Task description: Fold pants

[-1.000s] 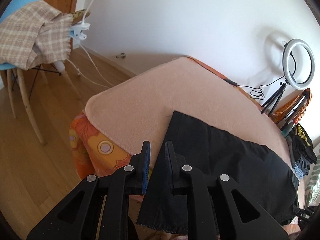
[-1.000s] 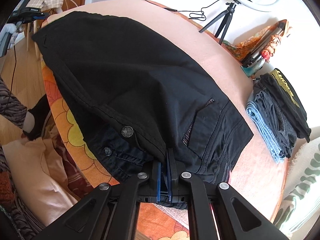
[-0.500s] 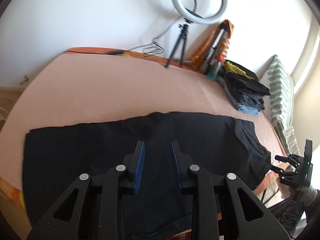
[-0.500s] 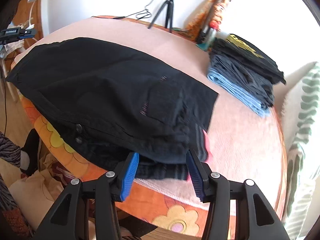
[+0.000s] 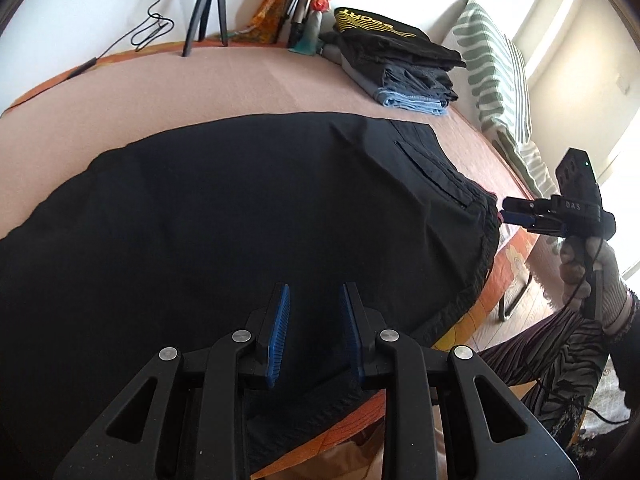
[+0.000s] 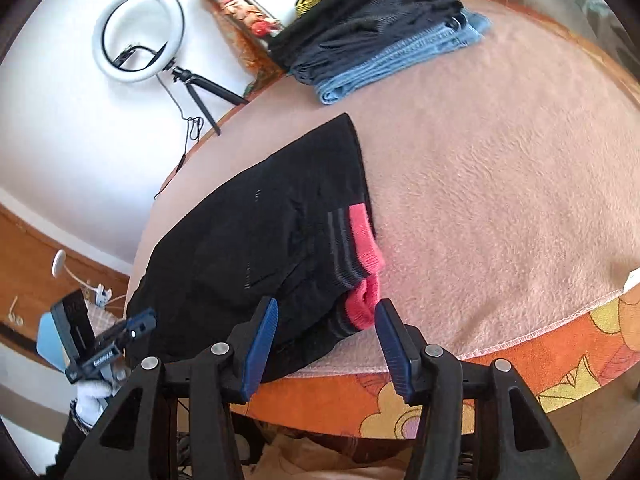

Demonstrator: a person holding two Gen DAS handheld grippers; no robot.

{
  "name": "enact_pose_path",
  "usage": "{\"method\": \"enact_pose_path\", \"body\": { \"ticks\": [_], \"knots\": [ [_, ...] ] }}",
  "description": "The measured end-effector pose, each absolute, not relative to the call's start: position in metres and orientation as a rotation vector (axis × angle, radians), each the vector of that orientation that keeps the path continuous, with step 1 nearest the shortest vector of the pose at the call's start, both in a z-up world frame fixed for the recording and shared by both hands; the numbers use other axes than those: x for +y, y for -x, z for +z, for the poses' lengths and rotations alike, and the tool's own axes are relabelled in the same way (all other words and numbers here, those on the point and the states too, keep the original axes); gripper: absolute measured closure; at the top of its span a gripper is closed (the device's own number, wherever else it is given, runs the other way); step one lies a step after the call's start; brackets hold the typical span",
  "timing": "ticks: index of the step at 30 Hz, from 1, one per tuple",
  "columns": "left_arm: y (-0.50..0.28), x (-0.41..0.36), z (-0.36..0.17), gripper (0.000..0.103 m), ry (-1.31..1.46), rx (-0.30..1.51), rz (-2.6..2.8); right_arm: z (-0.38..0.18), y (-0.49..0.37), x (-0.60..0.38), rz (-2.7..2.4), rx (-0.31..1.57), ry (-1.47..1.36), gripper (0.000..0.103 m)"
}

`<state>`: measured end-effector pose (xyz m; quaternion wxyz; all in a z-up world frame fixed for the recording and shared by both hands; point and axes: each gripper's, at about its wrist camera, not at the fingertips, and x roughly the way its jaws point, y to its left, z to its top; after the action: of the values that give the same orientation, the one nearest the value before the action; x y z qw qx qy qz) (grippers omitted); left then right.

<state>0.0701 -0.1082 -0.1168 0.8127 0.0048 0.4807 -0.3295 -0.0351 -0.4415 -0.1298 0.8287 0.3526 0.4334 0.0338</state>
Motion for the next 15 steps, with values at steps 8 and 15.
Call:
{"method": "enact_pose_path", "body": {
  "ticks": [8, 15],
  "knots": [
    [-0.066, -0.106, -0.128, 0.078, -0.022, 1.052, -0.7, -0.142, 0.025, -0.458, 0.069, 0.861, -0.923, 0.081],
    [-0.063, -0.092, -0.117, 0.078, 0.018, 1.021, -0.697, -0.122, 0.048, -0.455, 0.134, 0.833, -0.979, 0.094]
  ]
}}
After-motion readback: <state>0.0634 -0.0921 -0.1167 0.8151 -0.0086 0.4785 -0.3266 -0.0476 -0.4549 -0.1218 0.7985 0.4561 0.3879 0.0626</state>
